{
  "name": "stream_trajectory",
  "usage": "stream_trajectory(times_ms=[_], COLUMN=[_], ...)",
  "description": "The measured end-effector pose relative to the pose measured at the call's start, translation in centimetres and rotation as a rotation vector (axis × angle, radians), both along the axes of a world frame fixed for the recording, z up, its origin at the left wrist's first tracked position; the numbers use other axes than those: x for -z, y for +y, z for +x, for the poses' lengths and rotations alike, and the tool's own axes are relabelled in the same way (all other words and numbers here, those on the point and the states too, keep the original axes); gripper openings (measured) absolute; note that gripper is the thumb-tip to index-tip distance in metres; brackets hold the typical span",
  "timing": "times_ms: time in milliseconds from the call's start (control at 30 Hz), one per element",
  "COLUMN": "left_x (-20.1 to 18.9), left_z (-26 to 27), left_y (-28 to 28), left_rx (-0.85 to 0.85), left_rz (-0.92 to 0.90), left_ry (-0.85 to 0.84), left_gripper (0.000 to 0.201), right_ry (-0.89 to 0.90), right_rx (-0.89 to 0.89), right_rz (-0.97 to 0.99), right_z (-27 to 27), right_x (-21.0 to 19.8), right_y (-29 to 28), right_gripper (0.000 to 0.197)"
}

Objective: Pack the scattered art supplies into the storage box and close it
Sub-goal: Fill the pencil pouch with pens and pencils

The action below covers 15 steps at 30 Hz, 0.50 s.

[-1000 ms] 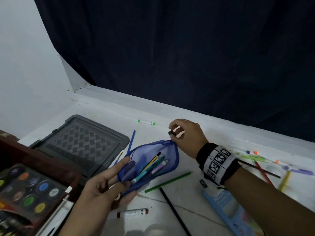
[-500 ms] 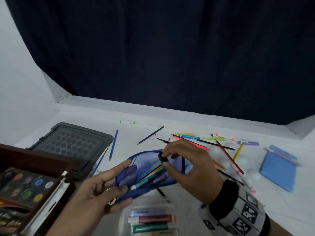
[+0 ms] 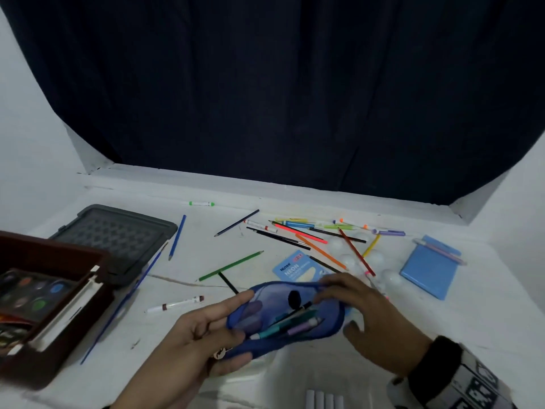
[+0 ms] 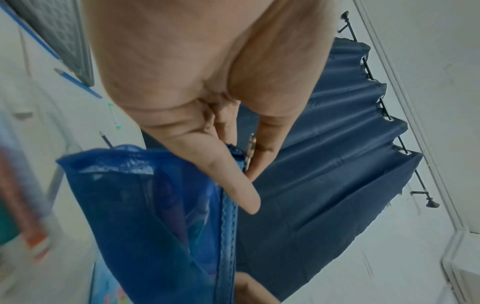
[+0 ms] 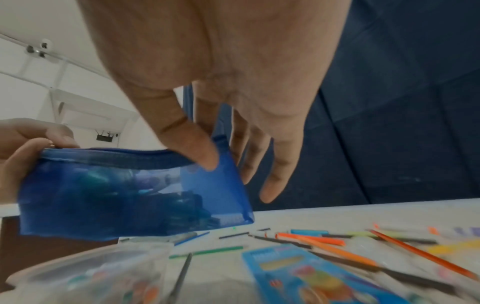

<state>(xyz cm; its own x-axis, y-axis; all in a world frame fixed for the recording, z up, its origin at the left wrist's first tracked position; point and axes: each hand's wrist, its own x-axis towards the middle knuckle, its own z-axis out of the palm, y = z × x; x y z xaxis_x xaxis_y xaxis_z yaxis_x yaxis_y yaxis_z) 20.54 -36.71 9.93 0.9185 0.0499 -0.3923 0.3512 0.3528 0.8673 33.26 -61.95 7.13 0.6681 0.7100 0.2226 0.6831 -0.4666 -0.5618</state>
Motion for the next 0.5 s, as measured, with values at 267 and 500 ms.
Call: stream_trajectory(times_ms=[267, 500], left_x=[2.2, 4.1], left_z=[-1.0, -1.3], left_y=[-6.7, -10.0], left_rx=[0.183, 0.299], left_rz=[0.144, 0.683], left_ry=[0.041, -0.179], left_gripper=[0.044, 0.043], right_ry=[-0.022, 0.048], right_rx=[0.183, 0.284], right_rz=[0.08, 0.183], right_z=[-1.3, -2.9], right_x=[2.5, 3.6], right_y=[-8.8, -13.7], right_gripper=[0.034, 0.048])
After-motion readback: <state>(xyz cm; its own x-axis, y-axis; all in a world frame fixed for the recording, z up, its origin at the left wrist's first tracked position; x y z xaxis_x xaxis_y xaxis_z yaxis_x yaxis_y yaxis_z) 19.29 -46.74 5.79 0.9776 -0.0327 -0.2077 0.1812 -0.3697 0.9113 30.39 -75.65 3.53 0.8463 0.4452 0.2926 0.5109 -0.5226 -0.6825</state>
